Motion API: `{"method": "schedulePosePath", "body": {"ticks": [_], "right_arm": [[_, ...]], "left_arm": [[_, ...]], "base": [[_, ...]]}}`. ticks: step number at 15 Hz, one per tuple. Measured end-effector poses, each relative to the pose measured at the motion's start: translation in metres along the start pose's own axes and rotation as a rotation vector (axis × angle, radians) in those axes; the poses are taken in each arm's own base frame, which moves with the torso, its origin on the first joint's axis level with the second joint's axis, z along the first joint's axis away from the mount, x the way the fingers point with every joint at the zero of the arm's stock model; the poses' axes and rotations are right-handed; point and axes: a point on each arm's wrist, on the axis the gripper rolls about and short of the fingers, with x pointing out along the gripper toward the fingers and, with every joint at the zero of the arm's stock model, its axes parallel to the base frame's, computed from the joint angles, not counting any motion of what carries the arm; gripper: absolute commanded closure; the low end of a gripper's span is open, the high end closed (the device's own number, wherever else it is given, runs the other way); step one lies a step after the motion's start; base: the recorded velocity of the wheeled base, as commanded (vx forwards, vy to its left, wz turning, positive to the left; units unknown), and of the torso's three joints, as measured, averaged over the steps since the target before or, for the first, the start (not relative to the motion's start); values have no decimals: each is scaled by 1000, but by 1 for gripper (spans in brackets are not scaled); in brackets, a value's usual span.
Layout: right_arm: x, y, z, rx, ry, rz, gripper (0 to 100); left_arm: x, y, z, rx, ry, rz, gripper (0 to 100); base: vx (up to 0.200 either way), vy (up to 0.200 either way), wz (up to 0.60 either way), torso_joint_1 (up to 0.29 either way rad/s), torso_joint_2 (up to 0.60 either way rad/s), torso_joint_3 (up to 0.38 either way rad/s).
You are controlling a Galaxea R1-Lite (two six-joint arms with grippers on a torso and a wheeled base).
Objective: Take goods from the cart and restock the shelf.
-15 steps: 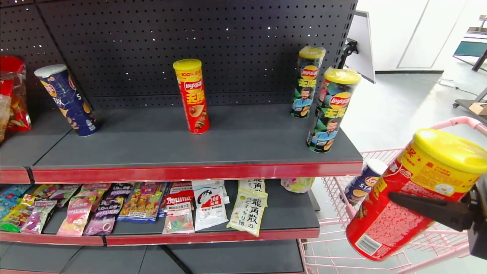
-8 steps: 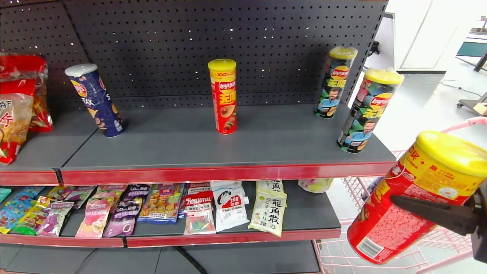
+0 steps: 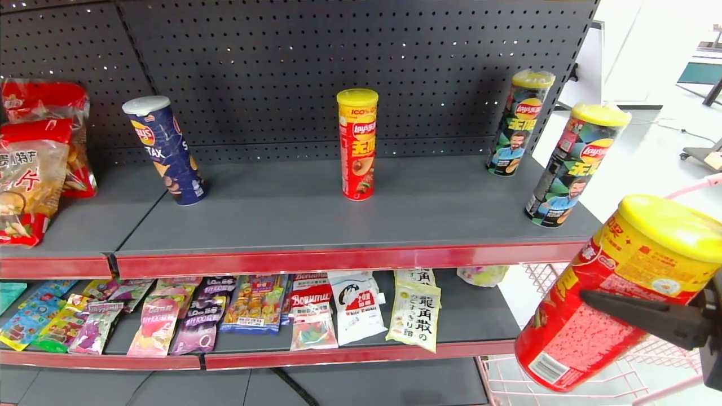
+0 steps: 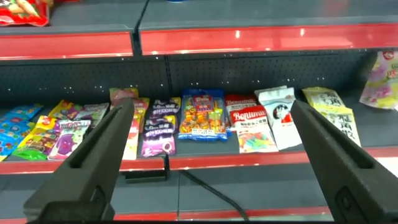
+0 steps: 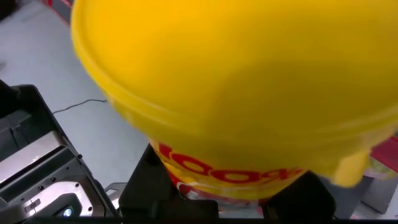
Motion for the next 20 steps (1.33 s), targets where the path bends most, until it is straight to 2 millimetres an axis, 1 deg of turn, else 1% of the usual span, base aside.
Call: {"method": "schedulePosePath", "body": {"ticks": [5,13,17,18,19,20], "right_arm": [[1,1,1,-3,-2,9,100],[3,4,2,-18,-3,40,100],[4,5,9,-30,-22,62,100],[4,5,10,-30,-21,64,100],[5,5,11,-33,-25,65,100],[5,5,12,-33,-25,66,100]], "left_arm": [[0,0,0,0,1,0,0],[0,0,0,-3,1,0,0],[1,-1,1,4,14,-45,0],[0,-1,9,0,-6,-54,0],[-2,0,22,-9,-33,-60,0],[-3,0,41,-24,-56,-67,0]], "base": [[200,0,0,6,1,3],[0,0,0,0,0,0],[0,0,0,0,0,0],[0,0,0,0,0,0],[0,0,0,0,0,0],[0,0,0,0,0,0]]}}
